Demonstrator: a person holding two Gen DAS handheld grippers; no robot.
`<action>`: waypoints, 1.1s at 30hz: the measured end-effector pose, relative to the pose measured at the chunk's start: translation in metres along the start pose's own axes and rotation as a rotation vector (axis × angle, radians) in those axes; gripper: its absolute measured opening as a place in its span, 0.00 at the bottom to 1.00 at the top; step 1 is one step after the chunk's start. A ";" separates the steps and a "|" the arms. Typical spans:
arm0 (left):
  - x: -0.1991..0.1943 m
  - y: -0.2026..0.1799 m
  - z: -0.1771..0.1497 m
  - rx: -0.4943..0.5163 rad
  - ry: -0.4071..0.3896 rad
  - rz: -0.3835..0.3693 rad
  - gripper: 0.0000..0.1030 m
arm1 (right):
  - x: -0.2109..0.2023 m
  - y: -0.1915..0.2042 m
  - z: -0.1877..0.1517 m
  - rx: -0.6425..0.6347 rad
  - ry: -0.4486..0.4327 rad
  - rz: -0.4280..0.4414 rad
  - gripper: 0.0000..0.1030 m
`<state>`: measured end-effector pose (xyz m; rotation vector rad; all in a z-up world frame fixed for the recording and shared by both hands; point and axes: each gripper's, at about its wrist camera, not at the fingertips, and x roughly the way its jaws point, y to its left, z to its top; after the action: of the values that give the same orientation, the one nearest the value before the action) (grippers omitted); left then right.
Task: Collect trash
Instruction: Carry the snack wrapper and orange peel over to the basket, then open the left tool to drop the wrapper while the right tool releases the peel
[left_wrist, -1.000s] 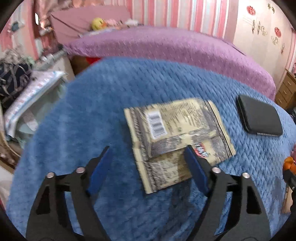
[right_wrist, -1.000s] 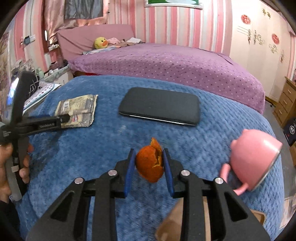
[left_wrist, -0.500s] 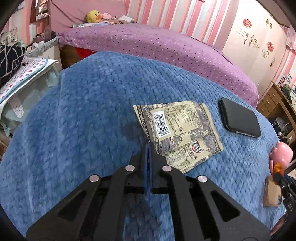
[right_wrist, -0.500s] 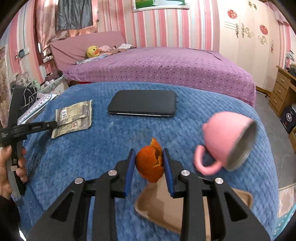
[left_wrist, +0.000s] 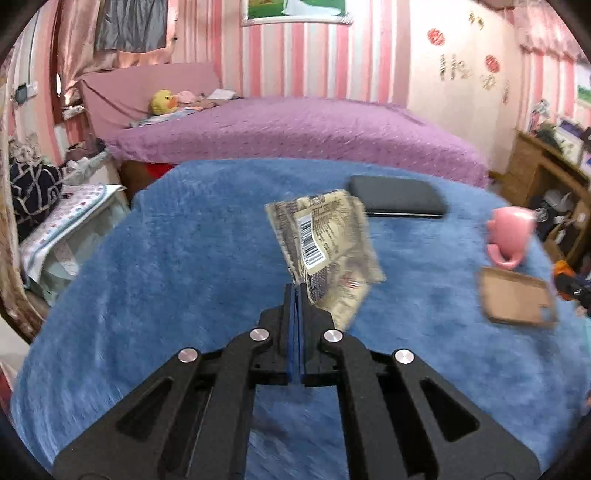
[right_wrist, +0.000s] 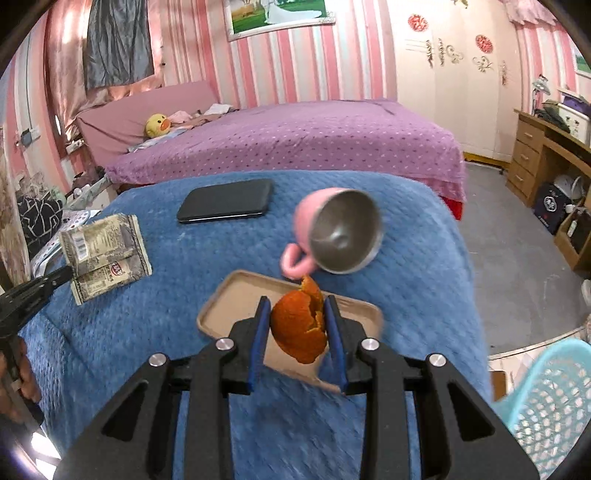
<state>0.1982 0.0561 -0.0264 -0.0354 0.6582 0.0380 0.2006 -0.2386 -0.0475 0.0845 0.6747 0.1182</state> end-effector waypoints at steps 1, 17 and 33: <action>-0.010 -0.008 -0.001 0.004 -0.013 -0.013 0.00 | -0.008 -0.005 -0.003 -0.005 -0.006 -0.012 0.29; -0.095 -0.135 -0.011 0.140 -0.058 -0.219 0.00 | -0.107 -0.098 -0.035 0.089 -0.077 -0.131 0.29; -0.128 -0.312 -0.067 0.307 -0.031 -0.464 0.00 | -0.177 -0.211 -0.084 0.216 -0.079 -0.320 0.29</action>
<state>0.0707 -0.2618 0.0052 0.1087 0.6060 -0.5087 0.0282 -0.4688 -0.0277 0.1865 0.6124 -0.2650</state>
